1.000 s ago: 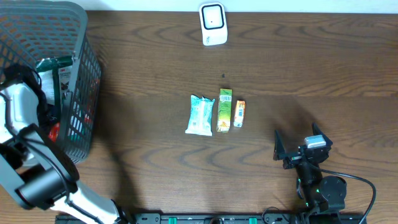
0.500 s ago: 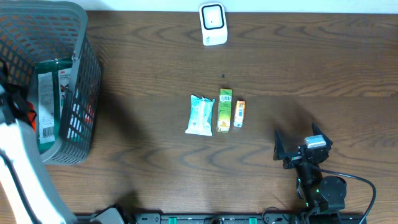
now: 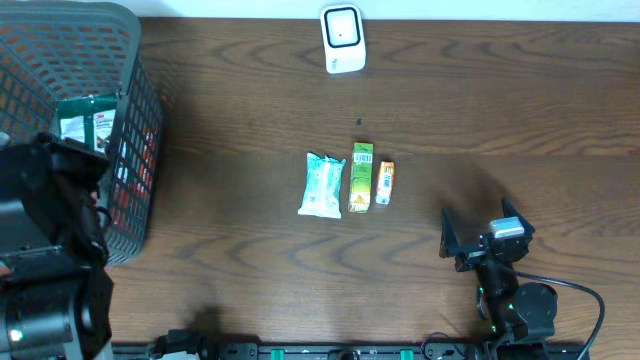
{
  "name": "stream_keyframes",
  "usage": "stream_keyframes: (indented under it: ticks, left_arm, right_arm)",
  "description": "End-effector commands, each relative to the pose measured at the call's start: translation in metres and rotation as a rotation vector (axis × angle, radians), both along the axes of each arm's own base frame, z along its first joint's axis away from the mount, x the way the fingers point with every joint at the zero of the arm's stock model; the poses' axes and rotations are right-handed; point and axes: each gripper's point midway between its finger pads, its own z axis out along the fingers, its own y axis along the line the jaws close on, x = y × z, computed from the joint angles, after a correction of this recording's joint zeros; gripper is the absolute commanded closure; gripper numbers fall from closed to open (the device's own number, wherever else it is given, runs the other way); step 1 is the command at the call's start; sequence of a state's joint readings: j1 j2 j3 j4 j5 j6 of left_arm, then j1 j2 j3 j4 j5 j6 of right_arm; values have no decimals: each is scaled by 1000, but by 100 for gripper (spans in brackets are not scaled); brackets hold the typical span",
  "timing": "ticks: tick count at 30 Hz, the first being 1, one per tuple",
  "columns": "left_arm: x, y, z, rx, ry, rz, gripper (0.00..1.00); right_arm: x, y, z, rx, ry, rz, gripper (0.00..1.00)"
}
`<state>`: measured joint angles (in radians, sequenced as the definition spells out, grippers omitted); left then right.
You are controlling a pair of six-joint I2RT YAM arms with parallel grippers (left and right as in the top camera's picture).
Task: Scan the item barcode
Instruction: 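Grasp the red sweets bag in the basket with the left gripper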
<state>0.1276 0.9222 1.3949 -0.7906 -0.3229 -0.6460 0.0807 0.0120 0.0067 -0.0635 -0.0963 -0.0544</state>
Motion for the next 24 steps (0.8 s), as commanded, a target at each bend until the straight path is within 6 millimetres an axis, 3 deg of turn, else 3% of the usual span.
stream_keyframes:
  ticks: [1, 6, 8, 17, 24]
  left_arm:
    - [4, 2, -6, 40, 54, 8, 84]
    - [20, 16, -26, 52, 144, 46, 49]
    - [27, 27, -37, 44, 182, 79, 40]
    - [41, 100, -109, -53, 397, 288, 23]
    - [55, 135, -194, -238, 574, 306, 21]
  right_arm:
    - [0, -2, 0, 12, 2, -10, 1]
    - [0, -2, 0, 12, 2, -10, 1]
    - [0, -2, 0, 12, 2, -10, 1]
    - [0, -2, 0, 12, 2, -10, 1]
    - [0, -2, 0, 12, 2, -10, 1]
